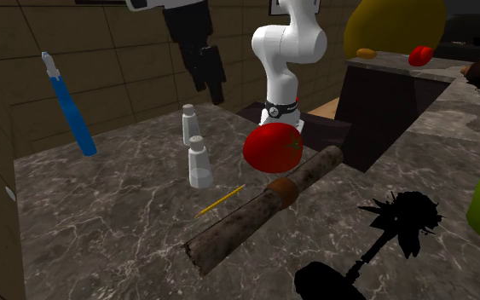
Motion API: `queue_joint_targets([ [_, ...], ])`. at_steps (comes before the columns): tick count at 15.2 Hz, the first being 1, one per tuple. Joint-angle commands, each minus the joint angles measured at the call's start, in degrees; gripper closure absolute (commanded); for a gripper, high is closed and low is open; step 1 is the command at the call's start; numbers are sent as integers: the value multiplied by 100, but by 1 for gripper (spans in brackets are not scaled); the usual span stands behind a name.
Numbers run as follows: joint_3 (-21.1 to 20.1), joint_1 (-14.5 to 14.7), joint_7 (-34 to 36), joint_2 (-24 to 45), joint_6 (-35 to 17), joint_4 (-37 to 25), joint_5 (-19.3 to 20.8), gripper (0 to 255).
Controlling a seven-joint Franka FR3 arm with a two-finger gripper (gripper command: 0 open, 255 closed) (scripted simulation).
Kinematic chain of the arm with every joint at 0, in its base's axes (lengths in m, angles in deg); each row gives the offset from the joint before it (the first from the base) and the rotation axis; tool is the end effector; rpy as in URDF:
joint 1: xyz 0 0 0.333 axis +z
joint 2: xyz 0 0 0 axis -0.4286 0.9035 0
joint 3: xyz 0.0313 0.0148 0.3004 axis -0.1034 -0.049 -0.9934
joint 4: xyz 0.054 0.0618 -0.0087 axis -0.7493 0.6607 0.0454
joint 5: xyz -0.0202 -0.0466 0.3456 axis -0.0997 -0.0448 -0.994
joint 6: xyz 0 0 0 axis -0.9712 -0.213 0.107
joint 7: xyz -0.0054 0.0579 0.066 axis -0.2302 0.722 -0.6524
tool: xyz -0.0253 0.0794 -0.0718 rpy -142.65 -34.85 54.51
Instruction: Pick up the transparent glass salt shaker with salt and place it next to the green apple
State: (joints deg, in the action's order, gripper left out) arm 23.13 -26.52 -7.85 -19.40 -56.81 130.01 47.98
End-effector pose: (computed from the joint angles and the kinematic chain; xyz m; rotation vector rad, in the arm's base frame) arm 0.4217 0.0012 0.4434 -2.9815 0.7483 0.2866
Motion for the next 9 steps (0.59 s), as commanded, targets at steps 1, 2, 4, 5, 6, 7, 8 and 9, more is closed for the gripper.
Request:
queue_joint_targets([
  [1, -11, -8, 184, 443, -231, -226, -89, 0],
  [2, -13, -11, 269, 660, -334, -342, -133, 0],
  [4, -12, -16, 432, 1094, -522, -596, -220, 0],
  [5, -10, -18, 511, 1312, -607, -733, -264, 0],
  [6, -6, -22, 587, 1530, -686, -876, -307, 0],
  [7, -1, -25, 662, 1748, -758, -1026, -351, 0],
  [8, 0, -25, 668, 1765, -764, -1038, -355, 0],
  [9, -5, -19, 664, 1786, -839, -984, -362, 0],
])
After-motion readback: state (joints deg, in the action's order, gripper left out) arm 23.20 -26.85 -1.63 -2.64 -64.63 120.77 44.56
